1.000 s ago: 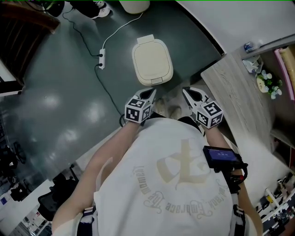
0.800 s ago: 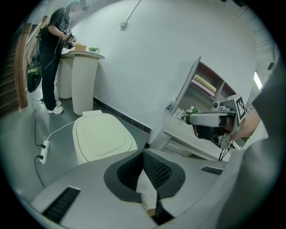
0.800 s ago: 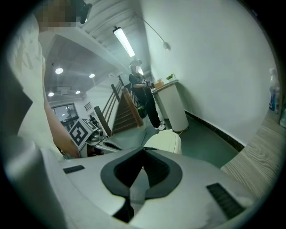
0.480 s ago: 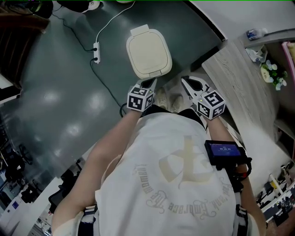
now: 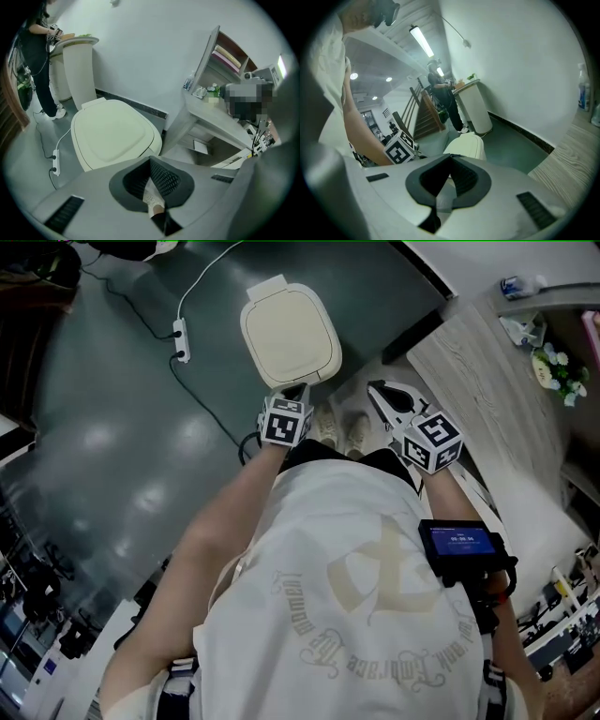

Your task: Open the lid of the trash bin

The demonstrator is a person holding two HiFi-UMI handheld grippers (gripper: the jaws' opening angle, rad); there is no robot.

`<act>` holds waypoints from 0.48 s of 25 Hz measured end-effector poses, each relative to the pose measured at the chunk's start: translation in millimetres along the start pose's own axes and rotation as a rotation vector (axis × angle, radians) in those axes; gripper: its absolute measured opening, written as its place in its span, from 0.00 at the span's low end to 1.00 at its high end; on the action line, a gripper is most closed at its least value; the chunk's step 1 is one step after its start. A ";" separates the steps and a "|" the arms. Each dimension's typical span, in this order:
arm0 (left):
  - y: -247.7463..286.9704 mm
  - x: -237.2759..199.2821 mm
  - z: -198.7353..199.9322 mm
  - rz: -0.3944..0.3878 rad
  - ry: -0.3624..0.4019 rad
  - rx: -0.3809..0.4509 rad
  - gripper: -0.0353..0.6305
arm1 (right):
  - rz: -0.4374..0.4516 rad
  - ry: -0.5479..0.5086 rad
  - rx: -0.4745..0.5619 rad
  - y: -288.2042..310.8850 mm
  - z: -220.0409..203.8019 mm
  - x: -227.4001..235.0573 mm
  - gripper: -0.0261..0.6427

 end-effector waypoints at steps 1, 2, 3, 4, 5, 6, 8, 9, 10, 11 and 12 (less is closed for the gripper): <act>4.2 -0.5 -1.4 0.001 0.002 -0.007 0.07 | -0.004 0.004 -0.001 -0.6 -1.0 1.6 0.05; 8.9 -0.5 -2.9 0.003 0.005 -0.015 0.07 | -0.009 0.006 -0.002 -1.5 -1.9 3.6 0.05; 13.3 -0.6 -4.5 0.006 0.010 -0.024 0.07 | -0.013 0.008 -0.005 -2.4 -2.8 5.7 0.05; 17.0 -1.1 -6.1 0.012 0.018 -0.035 0.07 | -0.017 0.009 -0.007 -3.0 -3.7 7.5 0.04; 19.9 -1.5 -7.5 0.018 0.026 -0.045 0.07 | -0.020 0.012 -0.009 -3.4 -4.5 8.9 0.05; 22.3 -1.6 -8.8 0.024 0.033 -0.055 0.07 | -0.023 0.014 -0.010 -3.8 -5.0 9.9 0.05; 26.5 -1.5 -10.4 0.033 0.044 -0.071 0.07 | -0.028 0.017 -0.013 -4.0 -5.3 11.7 0.05; 28.8 -1.7 -11.1 0.037 0.047 -0.078 0.07 | -0.029 0.018 -0.014 -3.6 -5.4 12.8 0.05; 30.8 -2.3 -11.7 0.042 0.049 -0.085 0.07 | -0.029 0.019 -0.014 -3.1 -5.3 13.7 0.04; 32.3 -3.1 -12.4 0.047 0.051 -0.091 0.07 | -0.030 0.020 -0.015 -2.5 -5.1 14.1 0.05; 32.8 -4.0 -13.1 0.052 0.055 -0.095 0.07 | -0.030 0.020 -0.015 -2.1 -4.9 13.8 0.05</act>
Point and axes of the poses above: the fingertips, and each gripper's own axes: y forward along the fingers, x to its right, z out of its top, the point moved 3 cm from there along -y, backward along the fingers, and after that the axes turned 1 degree about -z, right-handed, at the moved point
